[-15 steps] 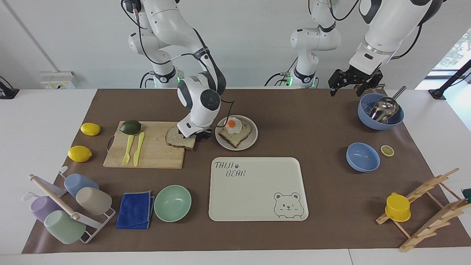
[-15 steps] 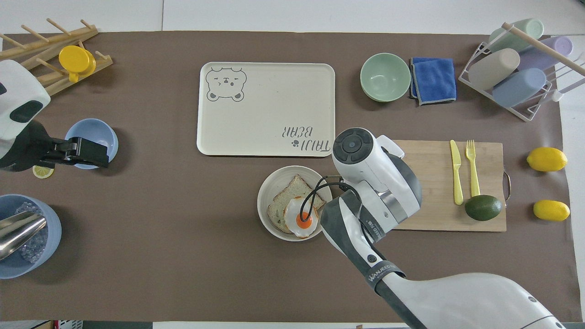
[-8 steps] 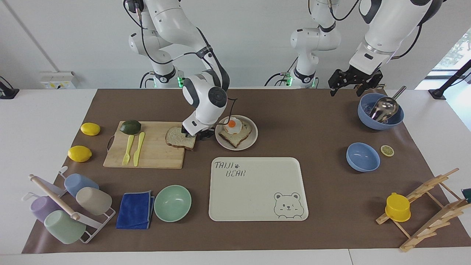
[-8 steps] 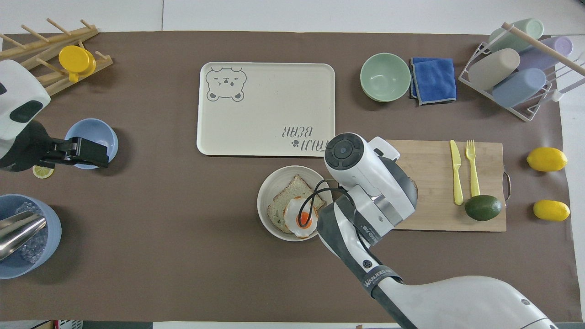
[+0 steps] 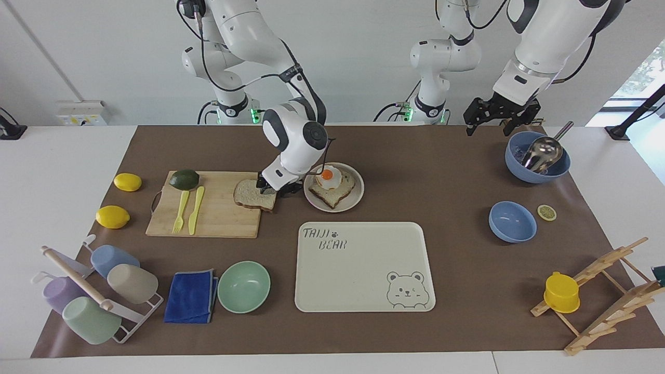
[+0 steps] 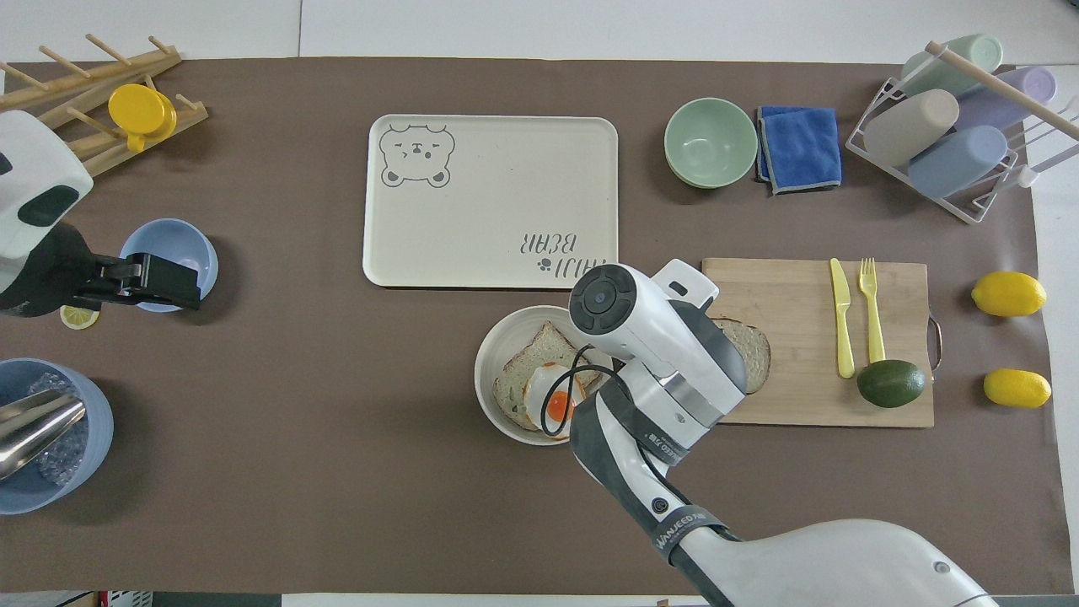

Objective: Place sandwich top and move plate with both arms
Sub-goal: 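Carry the bread slice with the right gripper over the egg plate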

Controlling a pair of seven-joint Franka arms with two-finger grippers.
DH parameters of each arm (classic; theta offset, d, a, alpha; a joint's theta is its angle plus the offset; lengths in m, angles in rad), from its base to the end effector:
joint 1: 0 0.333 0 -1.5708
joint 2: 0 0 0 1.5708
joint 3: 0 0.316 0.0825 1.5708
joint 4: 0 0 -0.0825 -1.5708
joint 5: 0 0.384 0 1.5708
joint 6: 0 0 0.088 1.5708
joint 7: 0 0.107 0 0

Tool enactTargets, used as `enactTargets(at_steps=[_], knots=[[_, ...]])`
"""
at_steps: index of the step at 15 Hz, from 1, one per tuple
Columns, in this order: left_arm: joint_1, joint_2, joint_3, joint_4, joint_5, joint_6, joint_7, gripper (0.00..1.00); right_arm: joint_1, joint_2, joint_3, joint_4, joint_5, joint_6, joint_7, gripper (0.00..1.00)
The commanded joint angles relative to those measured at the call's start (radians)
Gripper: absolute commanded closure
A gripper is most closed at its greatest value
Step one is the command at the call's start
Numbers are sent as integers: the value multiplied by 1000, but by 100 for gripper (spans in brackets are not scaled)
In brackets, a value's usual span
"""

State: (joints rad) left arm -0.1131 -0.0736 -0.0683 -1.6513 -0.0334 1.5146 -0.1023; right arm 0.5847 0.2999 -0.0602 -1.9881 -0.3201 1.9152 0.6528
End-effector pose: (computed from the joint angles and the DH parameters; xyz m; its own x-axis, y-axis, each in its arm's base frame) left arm 0.5152 -0.0997 0.6217 0.9946 -0.0800 -0.0658 -0.0788 -0.9967 0.0218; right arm 0.4966 0.2624 0.2920 0.9892 0.0033 -0.1464 0.0669 -0.8995 0.4317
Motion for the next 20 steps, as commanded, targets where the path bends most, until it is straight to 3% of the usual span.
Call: enactTargets(at_steps=[1, 8, 10, 12, 16, 17, 20], knots=[[-2, -12, 7, -8, -3, -10, 6, 0, -3, 1, 2, -1, -24, -8, -13, 34], [-2, -11, 7, -8, -3, -10, 7, 0, -8, -2, 5, -17, -22, -1, -13, 34], [-2, -11, 7, -8, -5, -10, 7, 0, -8, -4, 5, -23, -22, -5, -13, 38], [-2, -11, 7, -8, -3, -10, 7, 0, -6, -5, 5, -21, -24, -13, -15, 50], [-2, -12, 7, -8, -3, -10, 7, 0, 7, -4, 8, -3, -25, -36, -19, 94], [-2, -11, 7, -8, -3, -10, 7, 0, 7, -2, 8, 5, -28, -42, -31, 100], [-2, -12, 7, -8, -3, -10, 7, 0, 6, 5, 8, 81, -40, -114, -76, 100]])
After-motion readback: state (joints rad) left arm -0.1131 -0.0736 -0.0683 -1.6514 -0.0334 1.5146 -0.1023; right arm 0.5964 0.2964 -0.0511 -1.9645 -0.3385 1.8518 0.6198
